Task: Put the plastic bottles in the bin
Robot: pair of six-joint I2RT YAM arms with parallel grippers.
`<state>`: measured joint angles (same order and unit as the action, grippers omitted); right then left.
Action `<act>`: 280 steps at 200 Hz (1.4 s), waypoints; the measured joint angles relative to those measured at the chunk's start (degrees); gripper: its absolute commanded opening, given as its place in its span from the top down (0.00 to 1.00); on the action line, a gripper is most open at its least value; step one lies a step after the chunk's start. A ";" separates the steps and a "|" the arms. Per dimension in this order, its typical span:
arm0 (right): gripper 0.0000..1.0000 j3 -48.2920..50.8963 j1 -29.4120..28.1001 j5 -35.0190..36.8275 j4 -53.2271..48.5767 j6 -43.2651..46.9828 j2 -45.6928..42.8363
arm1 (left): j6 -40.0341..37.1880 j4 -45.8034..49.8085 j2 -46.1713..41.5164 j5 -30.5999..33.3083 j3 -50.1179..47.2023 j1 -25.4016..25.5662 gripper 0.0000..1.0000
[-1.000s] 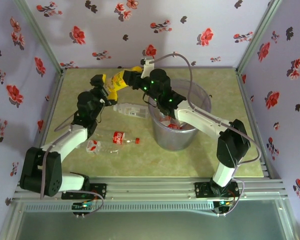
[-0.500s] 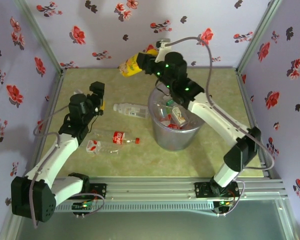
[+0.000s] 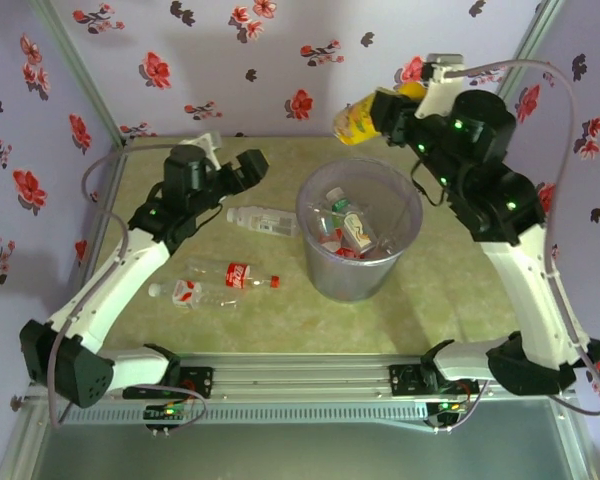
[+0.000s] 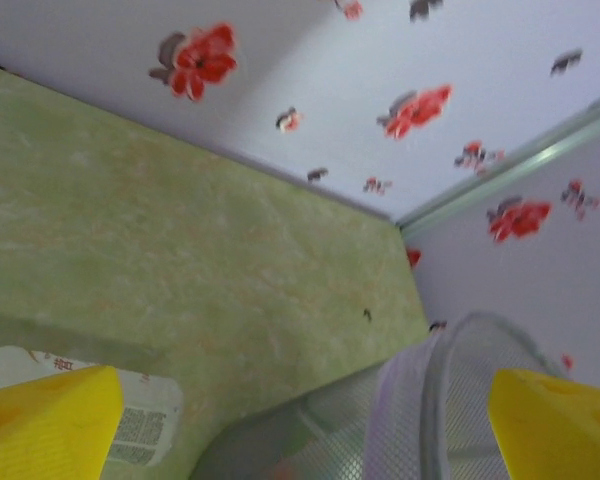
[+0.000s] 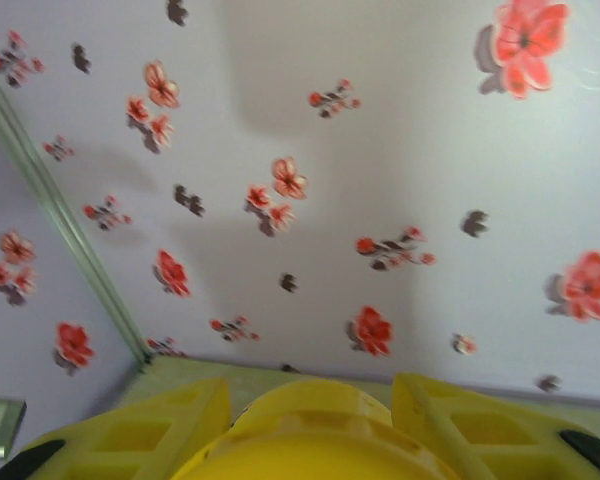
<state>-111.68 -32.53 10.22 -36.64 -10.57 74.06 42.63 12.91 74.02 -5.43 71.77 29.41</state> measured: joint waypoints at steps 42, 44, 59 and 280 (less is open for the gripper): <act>0.86 -0.46 0.68 1.84 -12.76 4.17 -0.90 | -7.45 7.08 9.20 -0.68 8.57 5.42 0.08; 0.86 -0.37 0.68 1.84 -13.20 4.24 -0.81 | -7.65 7.30 9.44 -0.68 8.72 5.64 0.08; 0.86 0.20 0.68 1.84 -16.20 5.22 0.59 | -9.05 8.94 10.78 -0.79 9.62 6.95 0.09; 0.31 11.15 0.68 0.13 -26.77 13.81 19.74 | -11.10 12.37 15.96 -0.83 11.76 9.46 0.11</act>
<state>-100.53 -31.86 10.35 -63.42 3.25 93.80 31.53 25.28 89.97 -6.26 83.53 38.87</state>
